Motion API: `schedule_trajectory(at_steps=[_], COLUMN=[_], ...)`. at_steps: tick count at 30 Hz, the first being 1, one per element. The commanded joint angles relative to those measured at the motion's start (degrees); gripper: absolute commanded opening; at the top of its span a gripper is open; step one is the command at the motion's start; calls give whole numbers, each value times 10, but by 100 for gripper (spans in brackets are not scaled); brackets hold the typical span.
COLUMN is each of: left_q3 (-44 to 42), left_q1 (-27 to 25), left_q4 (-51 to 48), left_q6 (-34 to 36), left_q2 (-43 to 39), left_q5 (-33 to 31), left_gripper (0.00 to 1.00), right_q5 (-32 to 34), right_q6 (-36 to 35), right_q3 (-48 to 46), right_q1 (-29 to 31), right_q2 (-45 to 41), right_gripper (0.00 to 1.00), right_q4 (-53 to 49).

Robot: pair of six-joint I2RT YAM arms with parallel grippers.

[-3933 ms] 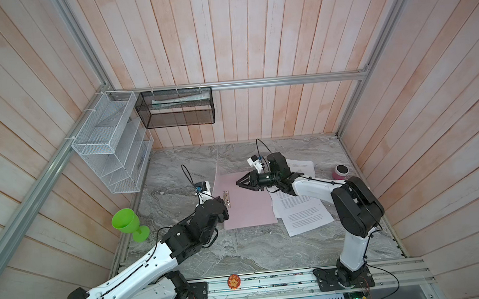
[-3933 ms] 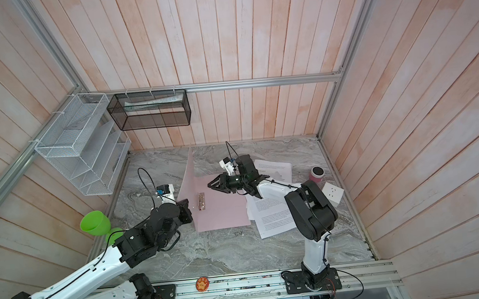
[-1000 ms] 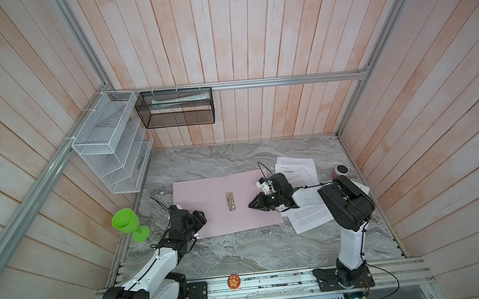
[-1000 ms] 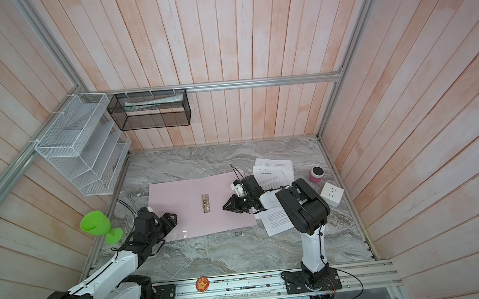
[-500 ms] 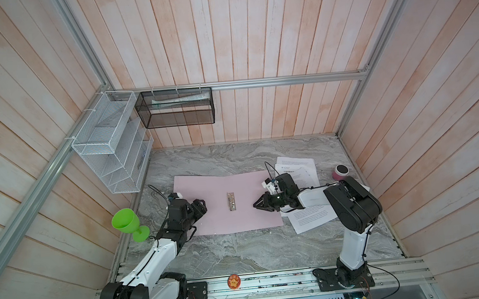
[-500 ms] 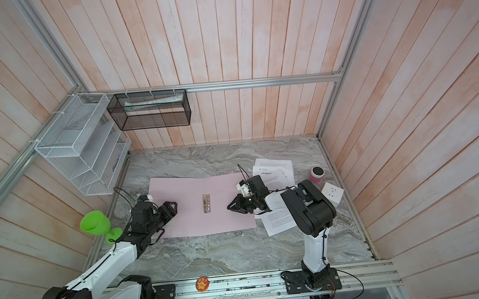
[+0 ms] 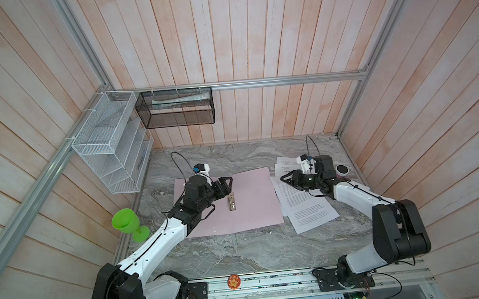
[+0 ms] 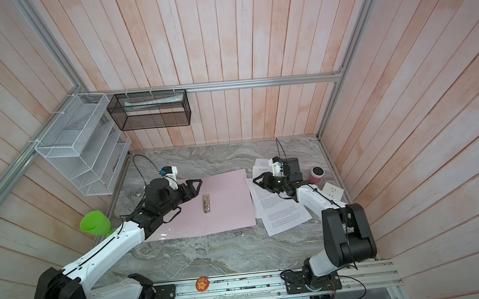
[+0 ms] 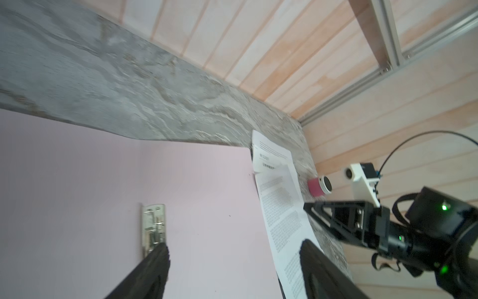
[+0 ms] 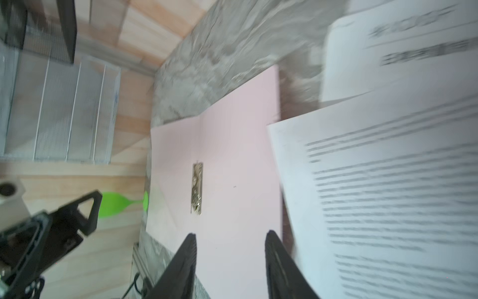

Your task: Put the files into the folder

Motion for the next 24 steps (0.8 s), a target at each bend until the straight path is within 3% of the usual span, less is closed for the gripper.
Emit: schedule_trajectory(at_steps=[1,6,12,24], left_q3=[55,160,272,380], left_q1=[-52,-100,-120,-147], left_q4=[40,59,55,61], left_q6=[23,42,58,51], left_q2=[85,231,372,513], left_q5=[38,95,159,217], left_gripper=[81,81,81,81], right_q5=[84,183,177,212], right_q6=[-83,-103,-120,-104], right_q3=[6,-16,-41,-98], right_q1=[-60,-117,-184,-204], right_q2=[-31,-65,-58,-14], right_gripper=[55,62,66,63], right_q4=[-118,-144,-153,-128])
